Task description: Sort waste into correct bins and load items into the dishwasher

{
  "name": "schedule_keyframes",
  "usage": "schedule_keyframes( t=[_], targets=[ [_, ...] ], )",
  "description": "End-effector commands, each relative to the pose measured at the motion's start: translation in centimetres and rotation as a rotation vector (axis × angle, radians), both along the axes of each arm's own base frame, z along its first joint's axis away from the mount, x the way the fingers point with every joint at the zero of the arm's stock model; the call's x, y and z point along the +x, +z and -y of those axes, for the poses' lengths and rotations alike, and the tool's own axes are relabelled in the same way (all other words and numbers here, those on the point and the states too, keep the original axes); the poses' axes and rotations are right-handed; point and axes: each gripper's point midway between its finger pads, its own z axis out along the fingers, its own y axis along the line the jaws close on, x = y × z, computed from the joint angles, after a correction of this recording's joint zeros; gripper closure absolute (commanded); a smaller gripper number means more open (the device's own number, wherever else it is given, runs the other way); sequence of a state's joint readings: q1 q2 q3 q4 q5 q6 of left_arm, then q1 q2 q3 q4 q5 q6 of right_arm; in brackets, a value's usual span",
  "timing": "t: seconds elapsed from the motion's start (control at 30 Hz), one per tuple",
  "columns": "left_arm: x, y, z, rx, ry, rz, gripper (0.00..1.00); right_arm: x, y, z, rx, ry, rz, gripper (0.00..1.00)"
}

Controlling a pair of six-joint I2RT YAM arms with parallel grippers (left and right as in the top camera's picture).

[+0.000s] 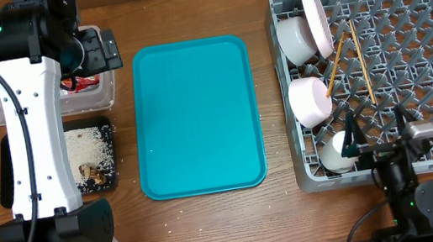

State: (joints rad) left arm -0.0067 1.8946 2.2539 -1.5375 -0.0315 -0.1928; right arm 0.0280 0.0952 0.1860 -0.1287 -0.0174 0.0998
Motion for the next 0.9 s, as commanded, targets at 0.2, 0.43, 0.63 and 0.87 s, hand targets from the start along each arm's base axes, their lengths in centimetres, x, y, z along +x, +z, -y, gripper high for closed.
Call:
schedule_keyframes(
  t=[0.2, 0.43, 0.63, 0.87],
  targets=[
    [0.2, 0.1, -0.1, -0.001, 0.014, 0.007, 0.0, 0.2, -3.8, 0.0, -0.007, -0.005, -0.019, 0.0],
    [0.2, 0.1, -0.1, -0.001, 0.014, 0.007, 0.0, 0.5, -5.5, 0.0, -0.006, -0.005, -0.04, 0.0],
    [0.2, 0.1, -0.1, -0.001, 0.014, 0.007, 0.0, 0.5, -5.5, 0.0, -0.004, -0.004, -0.038, 0.0],
    [0.2, 0.1, -0.1, -0.001, 0.014, 0.007, 0.0, 0.5, -5.5, 0.0, -0.004, -0.004, -0.039, 0.0]
  ],
)
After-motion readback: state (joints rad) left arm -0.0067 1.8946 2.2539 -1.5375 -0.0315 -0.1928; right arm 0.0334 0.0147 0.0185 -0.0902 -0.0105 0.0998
